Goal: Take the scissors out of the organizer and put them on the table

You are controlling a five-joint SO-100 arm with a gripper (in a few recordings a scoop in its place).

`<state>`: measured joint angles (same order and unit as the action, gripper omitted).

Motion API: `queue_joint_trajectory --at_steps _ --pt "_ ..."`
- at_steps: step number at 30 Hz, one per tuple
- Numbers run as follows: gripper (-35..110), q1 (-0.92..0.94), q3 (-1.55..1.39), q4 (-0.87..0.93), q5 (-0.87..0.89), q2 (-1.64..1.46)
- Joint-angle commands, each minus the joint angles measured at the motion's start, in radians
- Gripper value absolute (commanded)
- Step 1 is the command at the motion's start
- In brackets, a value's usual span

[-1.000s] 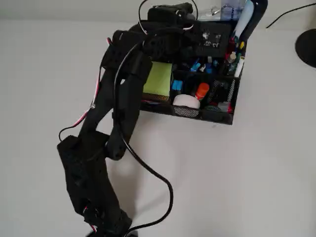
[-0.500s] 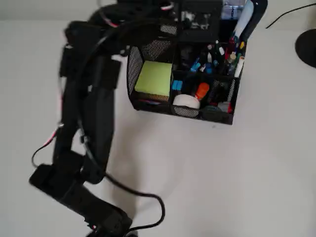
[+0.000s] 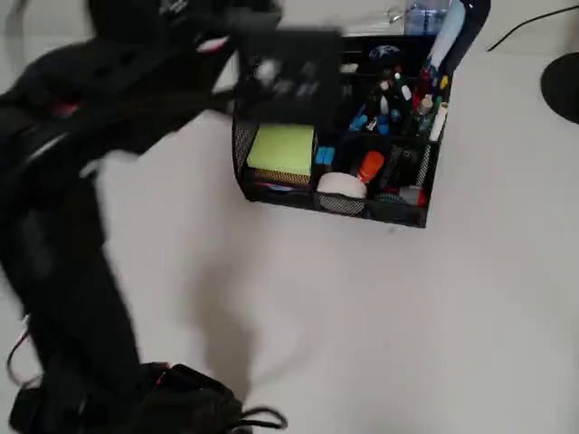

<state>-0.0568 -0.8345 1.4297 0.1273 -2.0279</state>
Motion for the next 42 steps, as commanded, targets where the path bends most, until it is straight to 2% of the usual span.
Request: queue_joint_trajectory --at_steps 1,7,11,13,19,26,31,34,39,41,42 --pt "0 -0.018 0.066 0.14 0.014 -0.164" --pt "0 -0.126 0.063 0.31 -0.021 -0.287" --pt "0 -0.212 0.063 0.379 -0.149 -0.368" --pt "0 -0.193 0.017 0.388 -0.239 -0.416" --pt "0 -0.141 -0.247 0.387 -0.612 -0.595" --pt "0 0.123 -0.693 0.37 -1.308 -0.727" --pt "0 0.373 -0.939 0.253 -1.74 -0.732" --pt "0 0.482 -1.083 0.114 -1.963 -0.761" --pt "0 0.538 -1.536 -0.229 -2.246 -1.089" --pt "0 0.529 -1.721 -0.258 -2.336 -1.261" --pt "0 0.502 -1.73 -0.236 -2.322 -1.261"
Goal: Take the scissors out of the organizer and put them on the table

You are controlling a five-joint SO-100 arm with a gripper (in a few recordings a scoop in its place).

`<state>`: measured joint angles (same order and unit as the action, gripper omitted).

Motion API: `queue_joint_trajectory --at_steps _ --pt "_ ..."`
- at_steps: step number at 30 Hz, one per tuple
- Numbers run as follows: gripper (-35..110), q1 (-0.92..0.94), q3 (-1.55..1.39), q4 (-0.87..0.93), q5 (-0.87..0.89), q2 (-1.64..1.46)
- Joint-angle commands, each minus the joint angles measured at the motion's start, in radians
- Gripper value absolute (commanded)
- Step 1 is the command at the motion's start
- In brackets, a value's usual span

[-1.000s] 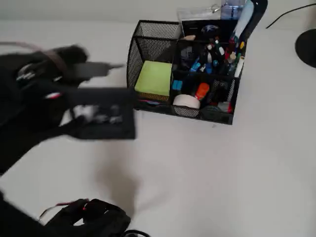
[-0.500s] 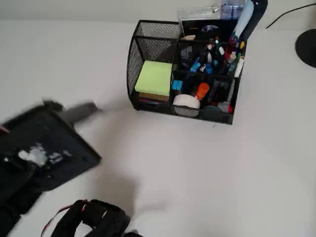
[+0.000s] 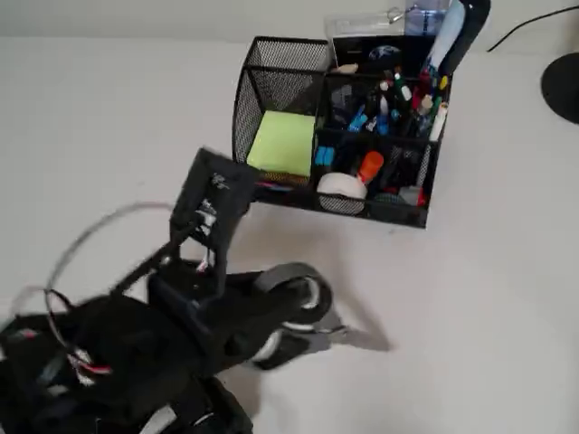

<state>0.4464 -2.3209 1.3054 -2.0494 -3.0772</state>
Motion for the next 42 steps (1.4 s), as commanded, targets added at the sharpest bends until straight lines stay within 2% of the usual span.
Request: queue_joint_trajectory --at_steps 1,9,15,24,38,42 --pt "0 -0.026 -0.262 -0.121 -0.11 -0.212" --pt "0 -0.21 -0.365 -0.196 0.156 -0.176" --pt "0 -0.341 -0.347 -0.321 0.431 0.078" --pt "0 -0.549 -0.353 -0.446 0.649 0.4" --pt "1 -0.888 -0.115 -0.584 1.037 0.828" --pt "7 -0.95 -0.032 -0.623 1.103 0.968"
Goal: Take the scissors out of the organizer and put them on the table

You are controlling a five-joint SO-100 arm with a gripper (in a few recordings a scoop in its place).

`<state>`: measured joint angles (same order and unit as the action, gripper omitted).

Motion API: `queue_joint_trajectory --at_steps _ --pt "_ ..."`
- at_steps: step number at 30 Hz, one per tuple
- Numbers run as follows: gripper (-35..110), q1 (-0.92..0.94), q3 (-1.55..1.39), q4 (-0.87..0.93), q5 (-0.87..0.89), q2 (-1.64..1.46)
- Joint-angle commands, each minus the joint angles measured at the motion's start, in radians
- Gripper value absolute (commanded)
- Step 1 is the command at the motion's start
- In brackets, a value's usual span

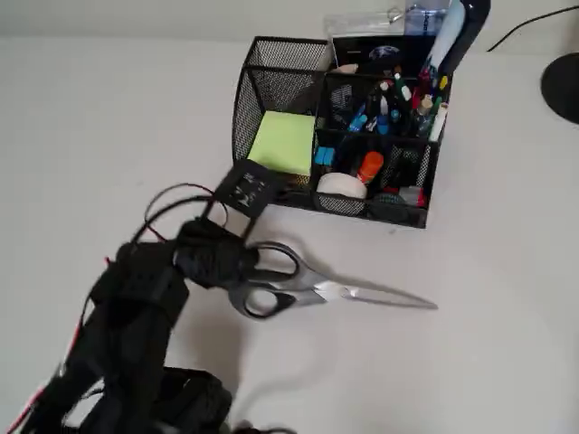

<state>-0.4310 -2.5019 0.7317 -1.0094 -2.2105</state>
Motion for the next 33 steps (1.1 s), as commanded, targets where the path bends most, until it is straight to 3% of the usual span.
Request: queue_joint_trajectory --at_steps 1,10,15,25,33 --pt "8 -0.08 0.183 -0.043 0.075 0.152" --pt "36 -0.094 0.287 -0.152 0.17 0.433" --pt "46 -0.077 0.419 -0.054 0.161 0.538" --pt "46 0.029 0.526 0.186 0.005 0.459" --pt "26 0.028 0.572 0.394 -0.06 0.491"
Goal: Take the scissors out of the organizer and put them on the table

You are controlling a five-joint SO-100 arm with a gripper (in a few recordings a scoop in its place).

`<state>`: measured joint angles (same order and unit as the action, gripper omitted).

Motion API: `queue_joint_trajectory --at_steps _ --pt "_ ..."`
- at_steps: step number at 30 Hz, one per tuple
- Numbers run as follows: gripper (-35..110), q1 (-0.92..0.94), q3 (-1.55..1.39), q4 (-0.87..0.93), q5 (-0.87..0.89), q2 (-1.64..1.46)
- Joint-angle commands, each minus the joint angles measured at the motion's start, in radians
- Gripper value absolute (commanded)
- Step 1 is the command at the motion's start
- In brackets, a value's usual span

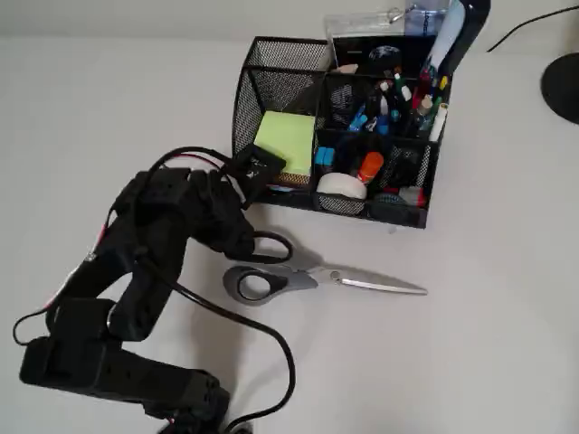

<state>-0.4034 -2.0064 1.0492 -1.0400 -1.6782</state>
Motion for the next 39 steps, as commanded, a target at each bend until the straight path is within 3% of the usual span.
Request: queue_joint_trajectory --at_steps 1,6,13,15,19,20,22,24,25,26,27,29,30,31,32,35,37,39 --pt "26 -0.008 0.077 0.091 -0.029 -0.029" --pt "32 -0.035 0.12 0.144 -0.025 0.023" --pt "35 0.035 0.144 0.014 -0.052 0.029" --pt "21 0.081 0.169 -0.063 0.083 -0.02" --pt "4 0.077 0.215 0.015 0.104 0.008" --pt "9 0.091 0.242 0.017 0.166 0.003" --pt "41 0.098 0.311 0.078 0.201 0.06" --pt "43 0.087 0.328 0.123 0.158 0.103" --pt "37 0.083 0.328 0.13 0.143 0.106" --pt "17 0.083 0.328 0.127 0.149 0.104" --pt "7 0.083 0.328 0.12 0.164 0.101" --pt "1 0.08 0.328 0.115 0.17 0.101" --pt "6 0.074 0.328 0.114 0.186 0.101" --pt "34 0.071 0.328 0.118 0.206 0.098" --pt "50 0.063 0.328 0.127 0.207 0.094" --pt "51 0.04 0.328 0.155 0.207 0.078" --pt "71 0.02 0.328 0.189 0.207 0.06" --pt "74 -0.003 0.328 0.232 0.19 0.026"
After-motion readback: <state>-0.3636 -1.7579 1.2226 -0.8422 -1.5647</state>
